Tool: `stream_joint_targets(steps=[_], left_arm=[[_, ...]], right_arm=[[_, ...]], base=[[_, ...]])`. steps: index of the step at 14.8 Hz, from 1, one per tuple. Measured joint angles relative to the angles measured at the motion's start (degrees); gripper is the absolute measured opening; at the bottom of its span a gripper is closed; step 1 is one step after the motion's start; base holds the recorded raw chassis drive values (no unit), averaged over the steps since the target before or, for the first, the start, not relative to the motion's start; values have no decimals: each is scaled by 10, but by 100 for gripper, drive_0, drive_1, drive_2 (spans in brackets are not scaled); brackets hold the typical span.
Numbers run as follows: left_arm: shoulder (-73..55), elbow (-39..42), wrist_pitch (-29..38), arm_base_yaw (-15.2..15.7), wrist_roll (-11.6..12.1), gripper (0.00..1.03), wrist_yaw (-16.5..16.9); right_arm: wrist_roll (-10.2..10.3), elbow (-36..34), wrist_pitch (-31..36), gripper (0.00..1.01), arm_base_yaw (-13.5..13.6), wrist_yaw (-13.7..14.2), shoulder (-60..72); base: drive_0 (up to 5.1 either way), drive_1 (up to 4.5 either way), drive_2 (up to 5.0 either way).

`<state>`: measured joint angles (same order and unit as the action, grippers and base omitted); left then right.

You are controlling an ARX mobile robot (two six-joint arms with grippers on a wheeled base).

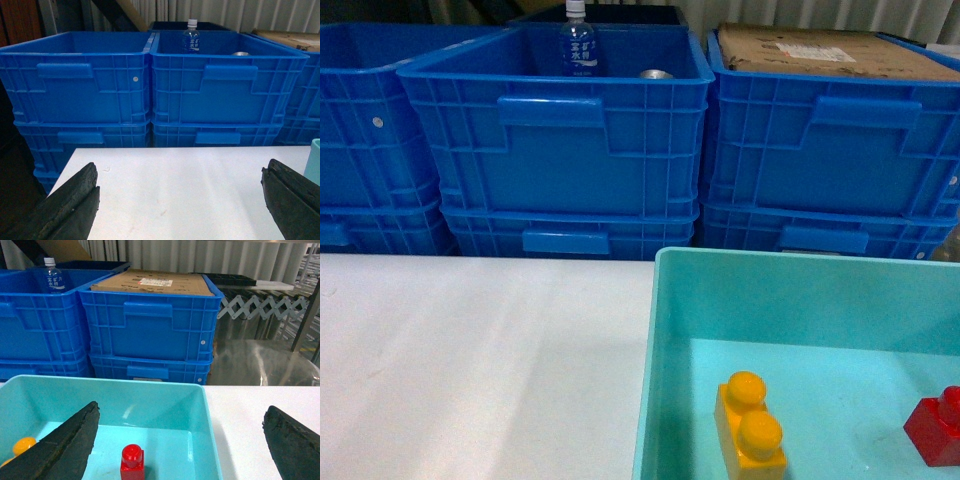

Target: Pick red block from blue box to shelf

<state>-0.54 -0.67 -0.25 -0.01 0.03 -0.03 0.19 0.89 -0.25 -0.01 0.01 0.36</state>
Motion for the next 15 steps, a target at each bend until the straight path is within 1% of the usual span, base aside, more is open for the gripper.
stream_joint_targets(steps=[6, 7, 8, 9, 11, 13, 15], left_arm=[[0, 0, 0, 0, 0, 98, 0], [0, 0, 0, 0, 0, 98, -1], [0, 0, 0, 0, 0, 98, 0], [0, 0, 0, 0, 0, 98, 0], [0, 0, 0, 0, 0, 98, 0], [0, 0, 0, 0, 0, 98, 0], [0, 0, 0, 0, 0, 98, 0]], right_arm=[[0, 0, 0, 98, 0, 0, 0], [-15, 21, -71, 98, -15, -48, 20], [-31, 64, -130, 98, 28, -108, 154], [-16, 81, -86, 98, 50, -86, 204], [-3, 88, -44, 98, 66, -69, 259], [12, 104, 7, 98, 77, -63, 331], [33, 157, 69, 98, 80, -60, 448]], base=[[0, 0, 0], [0, 0, 0], [0, 0, 0], [0, 0, 0], [0, 0, 0], [0, 0, 0], [0, 0, 0]])
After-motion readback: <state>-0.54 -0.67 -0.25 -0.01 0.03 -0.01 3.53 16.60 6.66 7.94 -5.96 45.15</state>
